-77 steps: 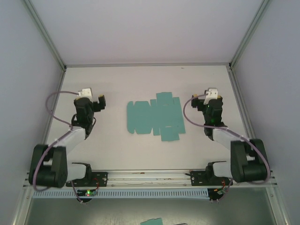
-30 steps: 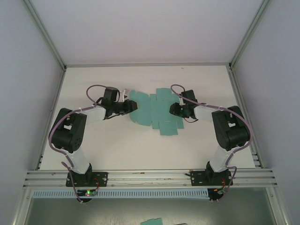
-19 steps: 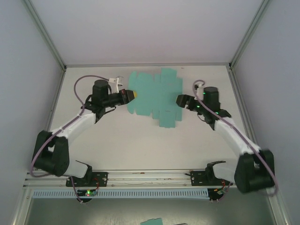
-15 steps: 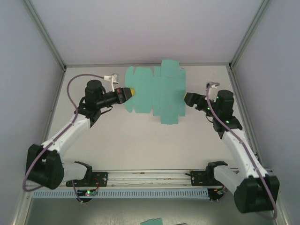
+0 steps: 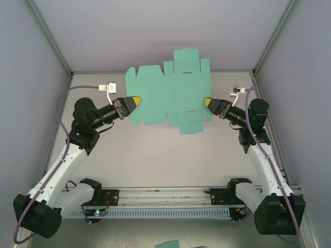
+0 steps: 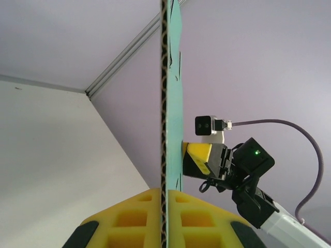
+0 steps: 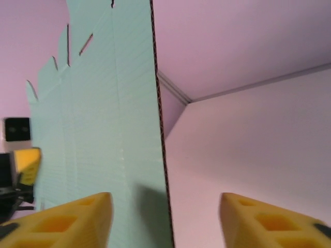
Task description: Assemble paper box
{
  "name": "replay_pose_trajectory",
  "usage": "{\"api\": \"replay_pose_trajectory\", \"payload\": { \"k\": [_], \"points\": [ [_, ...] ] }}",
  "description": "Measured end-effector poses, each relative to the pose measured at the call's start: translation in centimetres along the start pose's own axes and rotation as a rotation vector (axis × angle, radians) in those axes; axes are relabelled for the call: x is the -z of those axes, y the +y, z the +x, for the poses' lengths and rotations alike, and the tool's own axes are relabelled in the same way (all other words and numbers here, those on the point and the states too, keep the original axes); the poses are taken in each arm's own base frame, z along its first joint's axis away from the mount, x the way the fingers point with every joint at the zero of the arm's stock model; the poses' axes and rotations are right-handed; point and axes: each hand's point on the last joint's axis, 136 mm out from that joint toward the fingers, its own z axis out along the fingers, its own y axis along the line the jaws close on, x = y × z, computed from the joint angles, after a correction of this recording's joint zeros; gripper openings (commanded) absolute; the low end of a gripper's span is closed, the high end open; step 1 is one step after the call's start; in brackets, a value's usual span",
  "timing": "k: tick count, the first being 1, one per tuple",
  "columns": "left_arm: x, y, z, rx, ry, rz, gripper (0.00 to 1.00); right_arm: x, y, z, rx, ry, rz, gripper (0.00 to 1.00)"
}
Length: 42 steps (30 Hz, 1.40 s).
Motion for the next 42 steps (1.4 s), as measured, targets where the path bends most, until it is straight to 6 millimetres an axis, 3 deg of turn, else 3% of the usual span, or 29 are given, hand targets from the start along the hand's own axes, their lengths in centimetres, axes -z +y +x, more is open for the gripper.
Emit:
{"api": "replay_pose_trajectory", "payload": {
  "k": [2, 4, 8, 10, 12, 13, 14, 15, 16, 19, 22, 25, 28, 31, 33, 39, 42],
  "points": [
    [0.1, 0.2, 0.2, 0.005, 0.001, -0.002, 0.00, -0.1, 0.4, 0.0, -0.008, 0.006, -0.030, 0.38],
    [0.1, 0.5, 0.4, 0.012, 0.001, -0.009, 0.00, -0.2, 0.9, -0.1, -0.013, 0.012, -0.054, 0.21],
    [0.1, 1.0, 0.4, 0.019, -0.010, -0.028, 0.00, -0.3, 1.7, -0.1, -0.003, 0.017, -0.086, 0.11],
    [0.1, 1.3, 0.4, 0.023, -0.014, -0.037, 0.00, -0.4, 2.2, 0.1, 0.014, 0.024, -0.104, 0.00],
    [0.1, 1.6, 0.5, 0.029, -0.015, -0.048, 0.00, -0.4, 2.6, 0.3, 0.033, 0.029, -0.113, 0.00],
    [0.1, 1.8, 0.6, 0.033, -0.016, -0.060, 0.15, -0.4, 2.8, 0.4, 0.046, 0.030, -0.115, 0.00],
    [0.2, 2.2, 0.6, 0.037, -0.019, -0.078, 0.50, -0.4, 2.9, 0.6, 0.063, 0.034, -0.114, 0.00],
    [0.2, 2.8, 0.6, 0.041, -0.027, -0.105, 0.97, -0.4, 3.0, 0.9, 0.081, 0.044, -0.108, 0.00],
    [0.4, 3.5, 0.6, 0.043, -0.037, -0.143, 1.00, -0.6, 2.8, 1.6, 0.098, 0.062, -0.091, 0.00],
    [1.8, 7.0, 0.8, 0.059, -0.077, -0.349, 1.00, -1.4, 1.7, 3.4, 0.161, 0.132, 0.003, 0.00],
    [5.0, 11.9, 1.9, 0.084, -0.105, -0.650, 1.00, -2.6, -0.5, 5.6, 0.228, 0.239, 0.104, 0.00],
    [8.3, 15.9, 3.7, 0.102, -0.070, -0.920, 1.00, -3.6, -4.7, 8.6, 0.265, 0.368, 0.214, 0.00],
    [9.9, 18.1, 5.4, 0.117, -0.002, -1.049, 1.00, -4.0, -9.8, 11.6, 0.306, 0.503, 0.353, 0.00],
    [9.3, 18.5, 6.2, 0.134, 0.040, -1.033, 1.00, -4.0, -13.0, 13.4, 0.447, 0.610, 0.454, 0.00],
    [8.3, 18.4, 6.4, 0.149, 0.061, -0.987, 1.00, -4.6, -13.9, 13.6, 0.624, 0.653, 0.501, 0.00],
    [4.5, 19.0, 7.5, 0.215, 0.164, -0.861, 1.00, -9.3, -12.8, 12.9, 1.333, 0.661, 0.516, 0.00],
    [2.4, 18.9, 7.2, 0.244, 0.206, -0.795, 1.00, -11.1, -12.5, 14.1, 1.579, 0.665, 0.503, 0.00]
  ]
}}
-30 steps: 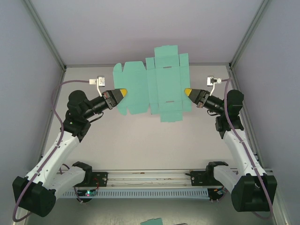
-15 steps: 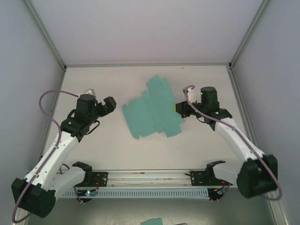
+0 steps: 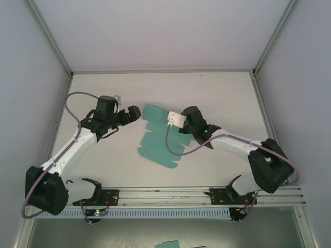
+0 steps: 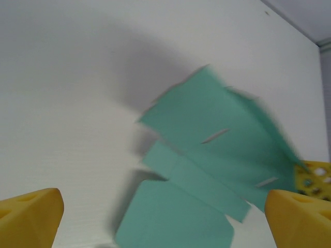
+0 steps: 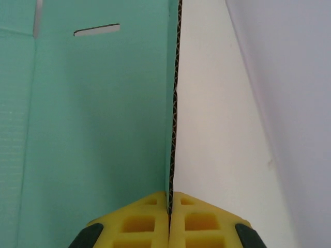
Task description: Assemble paper box
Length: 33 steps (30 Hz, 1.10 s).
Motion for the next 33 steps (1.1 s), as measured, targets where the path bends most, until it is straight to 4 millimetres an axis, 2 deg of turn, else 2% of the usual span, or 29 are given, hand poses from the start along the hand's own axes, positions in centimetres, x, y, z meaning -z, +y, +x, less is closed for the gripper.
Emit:
{"api": "replay_pose_trajectory", "payload": {
  "k": [6, 10, 13, 16, 18, 22, 29, 33],
  "points": [
    [-2.1, -4.6, -2.7, -0.012, 0.059, 0.152, 1.00, -0.5, 0.1, -1.2, 0.145, -0.049, 0.080, 0.00],
    [-3.8, -6.9, -4.2, -0.028, 0.103, 0.219, 1.00, -0.2, -0.3, -2.3, 0.174, -0.085, 0.107, 0.00],
    [-5.1, -8.1, -4.6, -0.055, 0.137, 0.248, 1.00, -0.1, -0.2, -2.8, 0.187, -0.099, 0.112, 0.00],
    [-6.0, -9.1, -4.1, -0.098, 0.175, 0.255, 1.00, 0.0, -0.3, -2.9, 0.185, -0.102, 0.116, 0.00],
    [-6.5, -9.5, -3.5, -0.122, 0.201, 0.252, 0.94, 0.0, -0.4, -3.0, 0.183, -0.106, 0.120, 0.00],
    [-7.3, -9.2, -2.2, -0.137, 0.257, 0.226, 0.86, 0.1, -0.6, -3.1, 0.181, -0.110, 0.126, 0.00],
    [-7.8, -8.7, 0.5, -0.139, 0.323, 0.198, 0.80, 0.2, -1.0, -3.4, 0.168, -0.124, 0.144, 0.00],
    [-8.1, -8.6, 2.1, -0.127, 0.359, 0.193, 0.64, 0.2, -1.1, -3.6, 0.152, -0.131, 0.149, 0.00]
  ]
}}
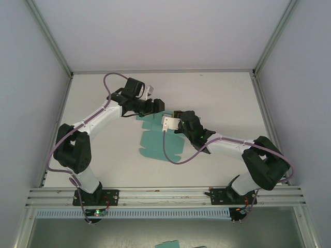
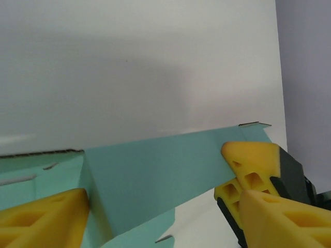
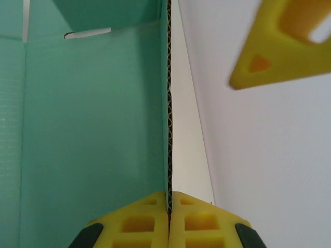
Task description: Assemble paper box
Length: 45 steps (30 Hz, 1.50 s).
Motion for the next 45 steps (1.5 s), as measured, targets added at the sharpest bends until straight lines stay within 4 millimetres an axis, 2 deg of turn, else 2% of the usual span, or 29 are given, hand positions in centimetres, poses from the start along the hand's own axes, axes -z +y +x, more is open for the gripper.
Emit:
{"api": "replay_pose_trajectory", "payload": {
  "k": [2, 5, 11, 12, 13, 14, 17, 19, 22, 24, 27, 29, 32, 35, 38, 41, 45],
  "points": [
    [-0.3, -0.1, 0.3, 0.019, 0.008, 0.014, 0.55, 0.0, 0.1, 0.0, -0.008, -0.002, -0.002, 0.00],
    [-0.6, -0.1, 0.3, 0.050, 0.001, 0.027, 0.32, 0.1, 0.5, -0.2, -0.011, -0.006, -0.004, 0.00],
    [-0.8, -0.7, 0.0, 0.084, -0.016, 0.049, 0.13, 0.4, 1.1, 0.3, -0.031, 0.000, 0.005, 0.00],
    [-0.9, -0.9, 0.0, 0.087, -0.017, 0.052, 0.13, 0.5, 1.2, 0.4, -0.034, 0.001, 0.005, 0.00],
    [-0.9, -0.9, 0.2, 0.086, -0.016, 0.052, 0.16, 0.6, 1.2, 0.4, -0.035, -0.001, 0.006, 0.00],
    [-0.8, -0.9, 0.3, 0.084, -0.019, 0.049, 0.32, 0.7, 1.2, 0.4, -0.035, -0.002, 0.007, 0.00],
    [-0.2, -0.4, 0.6, 0.061, -0.045, 0.010, 0.68, 1.2, 0.9, 0.0, -0.042, -0.020, 0.016, 0.00],
    [0.7, 0.4, 0.9, 0.039, -0.075, -0.037, 0.88, 1.7, 0.5, -0.2, -0.050, -0.035, 0.024, 0.00],
    [3.2, 2.4, 1.4, 0.023, -0.138, -0.112, 1.00, 2.3, 0.0, -0.1, -0.071, -0.045, 0.031, 0.00],
    [5.4, 4.7, 1.4, 0.045, -0.195, -0.158, 1.00, 2.5, -0.3, 0.0, -0.085, -0.051, 0.028, 0.00],
    [8.1, 10.2, 1.3, 0.148, -0.267, -0.248, 1.00, 2.8, -0.5, 0.2, -0.112, -0.061, 0.015, 0.00],
    [8.6, 14.4, 1.8, 0.237, -0.278, -0.320, 1.00, 3.1, -0.5, 0.3, -0.131, -0.067, 0.000, 0.00],
    [7.3, 18.1, 2.8, 0.297, -0.234, -0.369, 0.95, 3.3, -0.2, 0.5, -0.159, -0.077, -0.035, 0.00],
    [5.4, 18.6, 3.0, 0.267, -0.201, -0.310, 0.92, 3.4, 0.5, 0.7, -0.185, -0.082, -0.076, 0.00],
    [4.3, 17.4, 2.4, 0.209, -0.203, -0.212, 0.86, 3.3, 0.7, 1.0, -0.220, -0.083, -0.098, 0.00],
    [4.0, 16.1, 1.7, 0.151, -0.228, -0.129, 0.82, 3.2, 0.3, 1.8, -0.285, -0.073, -0.095, 0.00],
    [3.2, 15.9, 2.9, 0.131, -0.223, -0.077, 0.82, 3.3, -1.1, 2.3, -0.403, -0.106, -0.079, 0.00]
  ]
}}
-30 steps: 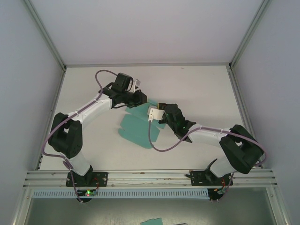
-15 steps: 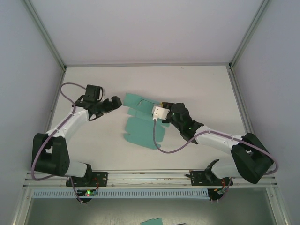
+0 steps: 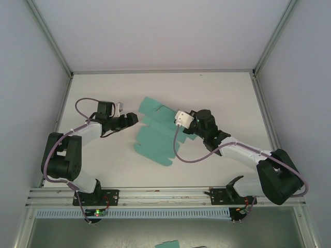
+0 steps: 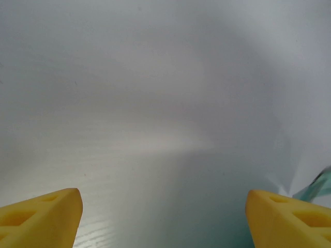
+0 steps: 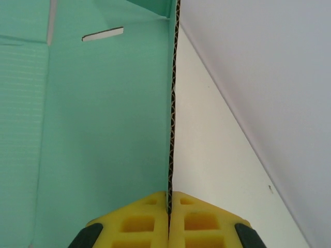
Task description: Assemble paper box
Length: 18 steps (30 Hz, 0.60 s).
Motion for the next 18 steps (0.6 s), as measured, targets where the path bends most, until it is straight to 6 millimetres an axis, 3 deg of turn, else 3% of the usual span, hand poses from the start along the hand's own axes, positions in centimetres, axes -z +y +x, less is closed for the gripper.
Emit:
{"api": "replay_pose_trajectory", "payload": {
  "k": [5, 10, 12, 18],
  "points": [
    [-0.1, -0.3, 0.3, 0.013, -0.007, 0.034, 0.77, 0.8, -1.1, -0.7, -0.082, -0.073, 0.010, 0.00],
    [-0.1, -2.4, -0.7, -0.019, -0.029, 0.142, 0.77, 0.8, -0.3, -1.0, -0.105, -0.099, -0.032, 0.00],
    [-0.1, -3.2, -0.8, -0.038, -0.028, 0.181, 0.72, 0.9, -0.3, -1.1, -0.109, -0.104, -0.038, 0.00],
    [-0.4, -6.1, 0.6, -0.137, 0.025, 0.281, 0.71, 0.9, -0.2, -1.2, -0.130, -0.105, -0.041, 0.00]
  ]
}}
